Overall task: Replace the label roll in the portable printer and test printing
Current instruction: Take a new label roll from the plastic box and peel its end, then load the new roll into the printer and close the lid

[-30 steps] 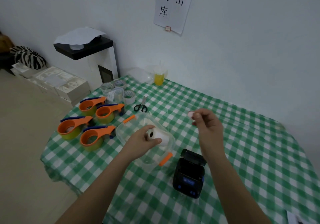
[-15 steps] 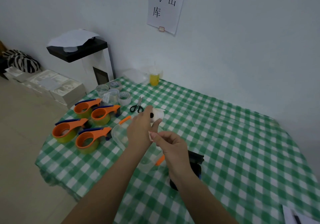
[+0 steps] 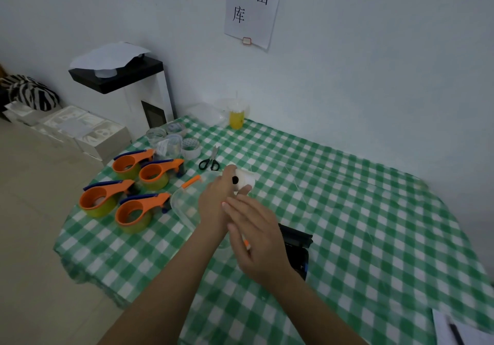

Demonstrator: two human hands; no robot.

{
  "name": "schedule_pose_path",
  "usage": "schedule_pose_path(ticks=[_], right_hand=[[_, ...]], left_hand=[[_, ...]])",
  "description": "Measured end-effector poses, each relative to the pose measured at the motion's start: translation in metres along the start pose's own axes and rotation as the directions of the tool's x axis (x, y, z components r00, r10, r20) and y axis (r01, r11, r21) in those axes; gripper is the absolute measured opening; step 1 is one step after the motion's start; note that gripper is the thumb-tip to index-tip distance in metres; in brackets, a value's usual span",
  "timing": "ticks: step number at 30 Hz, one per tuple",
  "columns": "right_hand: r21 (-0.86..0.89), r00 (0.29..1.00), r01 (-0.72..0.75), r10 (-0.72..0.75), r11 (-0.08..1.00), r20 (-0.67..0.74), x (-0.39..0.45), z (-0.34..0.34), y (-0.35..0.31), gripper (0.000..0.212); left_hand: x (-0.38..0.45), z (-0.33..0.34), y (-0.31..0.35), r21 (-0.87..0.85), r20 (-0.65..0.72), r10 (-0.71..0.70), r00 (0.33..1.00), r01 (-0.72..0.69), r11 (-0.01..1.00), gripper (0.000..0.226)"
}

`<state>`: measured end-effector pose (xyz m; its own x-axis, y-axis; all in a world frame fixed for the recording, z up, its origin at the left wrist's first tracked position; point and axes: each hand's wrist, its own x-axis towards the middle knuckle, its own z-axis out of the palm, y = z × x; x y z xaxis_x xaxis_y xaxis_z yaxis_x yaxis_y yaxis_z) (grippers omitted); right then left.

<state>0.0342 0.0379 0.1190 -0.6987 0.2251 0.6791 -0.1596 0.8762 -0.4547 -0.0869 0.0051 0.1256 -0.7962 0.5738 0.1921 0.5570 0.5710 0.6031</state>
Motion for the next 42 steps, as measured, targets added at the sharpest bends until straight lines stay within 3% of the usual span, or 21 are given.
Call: schedule_pose_path(ticks=[2, 4, 10, 14, 16, 17, 21, 23, 27, 31, 35, 39, 42], right_hand=[[-0.083, 0.993, 0.05, -0.04, 0.995, 0.114, -0.009, 0.003, -0.001, 0.042], [-0.071, 0.983, 0.011, 0.003, 0.997, 0.183, -0.015, 0.004, -0.001, 0.048], [0.18, 0.934, -0.195, 0.126, 0.964, 0.335, -0.019, -0.013, 0.006, 0.043], [0.16, 0.965, -0.261, 0.26, 0.952, 0.024, -0.026, -0.03, 0.033, 0.039], [0.14, 0.916, -0.388, 0.398, 0.911, -0.054, -0.026, -0.038, 0.053, 0.035], [0.148, 0.887, -0.454, 0.461, 0.879, -0.015, -0.025, -0.042, 0.061, 0.036], [0.252, 0.759, -0.643, 0.558, 0.723, 0.335, -0.023, -0.053, 0.083, 0.043], [0.332, 0.713, -0.697, 0.567, 0.635, 0.413, -0.025, -0.054, 0.087, 0.037], [0.354, 0.68, -0.733, 0.601, 0.581, 0.42, -0.037, -0.052, 0.093, 0.035], [0.345, 0.629, -0.777, 0.65, 0.527, 0.426, -0.055, -0.052, 0.1, 0.03], [0.33, 0.555, -0.83, 0.72, 0.449, 0.417, -0.076, -0.052, 0.107, 0.021], [0.375, 0.455, -0.865, 0.836, 0.333, 0.308, -0.088, -0.042, 0.103, 0.024], [0.423, 0.499, -0.848, 0.751, 0.319, 0.433, -0.094, -0.047, 0.104, 0.042]], left_hand=[[-0.002, 0.0, 0.006, -0.063, -0.004, -0.017, 1.0, 0.017, 0.998, 0.039], [-0.003, 0.0, 0.01, -0.159, -0.003, -0.021, 1.0, 0.02, 0.987, 0.037], [-0.007, 0.003, 0.005, -0.2, 0.107, -0.053, 0.993, 0.074, 0.977, 0.042], [-0.015, 0.008, 0.003, -0.341, 0.228, -0.03, 0.973, 0.109, 0.934, 0.041], [-0.017, 0.012, 0.001, -0.437, 0.296, 0.018, 0.955, 0.119, 0.891, 0.04], [-0.019, 0.013, 0.0, -0.465, 0.331, 0.05, 0.942, 0.117, 0.878, 0.039], [-0.023, 0.017, 0.001, -0.518, 0.434, 0.137, 0.89, 0.122, 0.847, 0.04], [-0.023, 0.019, 0.0, -0.545, 0.485, 0.146, 0.862, 0.167, 0.822, 0.039], [-0.025, 0.034, -0.005, -0.519, 0.584, 0.151, 0.798, 0.224, 0.825, 0.041], [-0.028, 0.056, -0.004, -0.489, 0.625, 0.09, 0.775, 0.299, 0.819, 0.034], [-0.032, 0.083, -0.004, -0.424, 0.693, 0.006, 0.721, 0.401, 0.812, 0.049], [-0.032, 0.102, 0.007, -0.384, 0.743, -0.165, 0.648, 0.615, 0.689, 0.042], [-0.03, 0.106, 0.012, -0.415, 0.778, -0.149, 0.61, 0.677, 0.608, 0.035]])
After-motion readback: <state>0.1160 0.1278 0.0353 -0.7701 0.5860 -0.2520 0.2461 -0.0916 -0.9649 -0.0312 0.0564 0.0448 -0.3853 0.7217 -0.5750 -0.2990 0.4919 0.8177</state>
